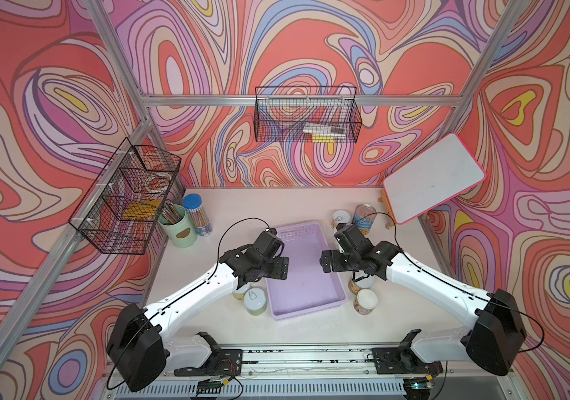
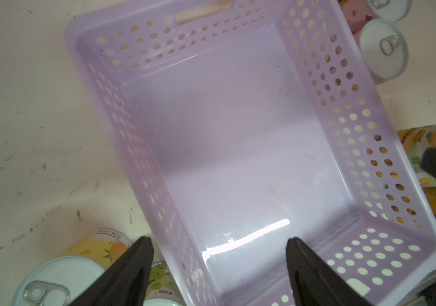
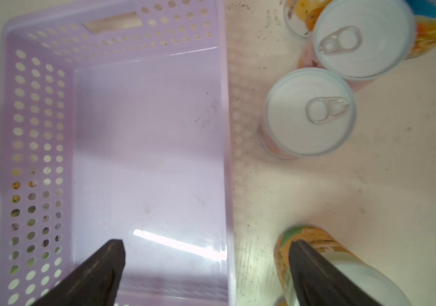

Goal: Put the canned food in the basket
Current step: Adjust the basket at the center of the board.

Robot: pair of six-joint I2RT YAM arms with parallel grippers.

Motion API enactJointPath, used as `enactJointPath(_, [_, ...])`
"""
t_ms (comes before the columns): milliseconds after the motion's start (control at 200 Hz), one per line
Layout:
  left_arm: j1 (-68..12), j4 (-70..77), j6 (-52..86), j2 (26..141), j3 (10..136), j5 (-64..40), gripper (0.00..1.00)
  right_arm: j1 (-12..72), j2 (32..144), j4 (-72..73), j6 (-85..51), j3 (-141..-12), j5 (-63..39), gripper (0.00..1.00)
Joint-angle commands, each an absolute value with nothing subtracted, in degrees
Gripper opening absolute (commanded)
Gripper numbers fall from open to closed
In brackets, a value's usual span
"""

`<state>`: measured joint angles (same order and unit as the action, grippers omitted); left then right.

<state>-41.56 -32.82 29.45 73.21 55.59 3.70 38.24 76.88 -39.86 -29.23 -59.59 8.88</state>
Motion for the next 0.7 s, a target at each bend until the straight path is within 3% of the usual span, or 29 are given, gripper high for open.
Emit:
enactJointPath(0, [-44.0,-28.6,27.5,73.7,57.5,5.5,0.91,38.1,75.2,-41.7,-29.6,-61.7,18.6,0.98])
enactJointPath(175, [-46.0,-25.0,24.9,76.9,60.6,4.7,0.99,32.4,77.0,-44.2,-24.7,-66.0,19.1,0.98])
enactJointPath(386, [-46.2,-16.4,20.7,80.5,63.5,1.7,0.99,21.7,80.1,-41.2,-20.4,-70.6,11.0,0.98])
enactJointPath(691, [-46.3,-11.4,16.9,91.9,75.0,-1.8,0.99,14.6,92.2,-40.1,-17.9,-82.1,8.7,0.98])
